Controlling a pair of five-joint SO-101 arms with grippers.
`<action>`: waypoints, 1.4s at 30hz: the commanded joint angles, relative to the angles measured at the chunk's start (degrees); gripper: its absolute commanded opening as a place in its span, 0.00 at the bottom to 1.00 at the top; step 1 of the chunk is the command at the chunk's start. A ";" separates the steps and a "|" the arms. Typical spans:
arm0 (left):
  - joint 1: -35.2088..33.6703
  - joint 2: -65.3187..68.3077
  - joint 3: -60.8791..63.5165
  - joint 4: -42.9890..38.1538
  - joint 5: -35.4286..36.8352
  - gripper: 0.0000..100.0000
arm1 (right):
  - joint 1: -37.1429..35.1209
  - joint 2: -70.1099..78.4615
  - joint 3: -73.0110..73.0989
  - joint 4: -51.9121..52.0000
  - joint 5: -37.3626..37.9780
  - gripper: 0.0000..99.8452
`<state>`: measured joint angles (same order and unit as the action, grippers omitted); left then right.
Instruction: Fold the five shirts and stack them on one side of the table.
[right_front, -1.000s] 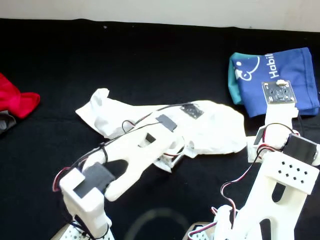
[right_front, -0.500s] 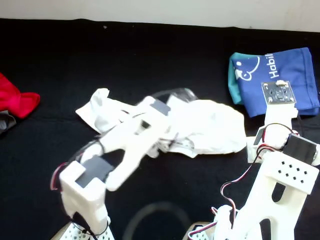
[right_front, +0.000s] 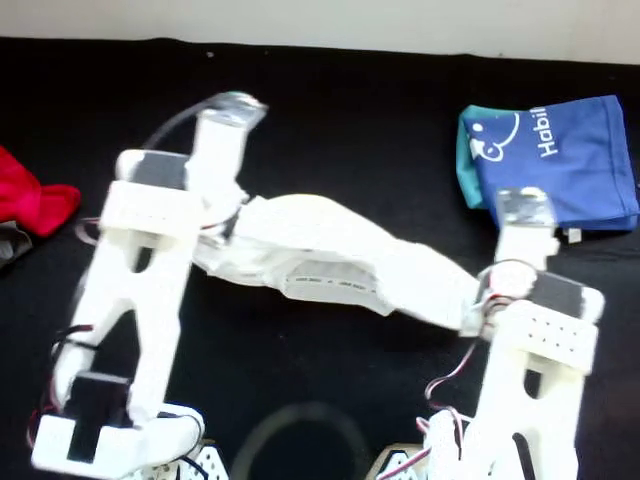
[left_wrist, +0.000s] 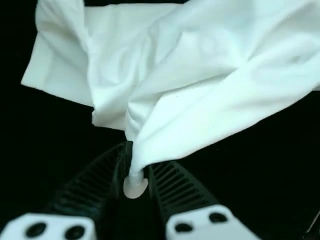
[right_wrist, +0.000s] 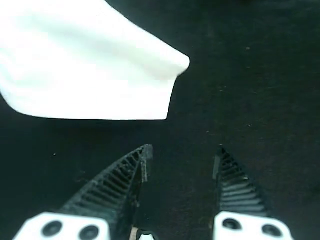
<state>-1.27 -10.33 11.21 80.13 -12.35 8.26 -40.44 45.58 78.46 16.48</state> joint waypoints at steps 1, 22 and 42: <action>-5.23 -2.68 0.48 0.35 -1.93 0.01 | -8.13 -1.27 1.80 -2.33 -4.48 0.20; -14.02 -2.77 0.40 0.00 -6.15 0.01 | -29.93 -0.22 18.24 -24.04 -8.00 0.20; -14.11 -2.77 0.13 0.35 -6.07 0.01 | -29.76 26.95 2.95 -26.33 -8.35 0.09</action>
<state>-15.08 -10.59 12.00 80.13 -18.24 -21.19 -13.80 51.12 52.79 8.75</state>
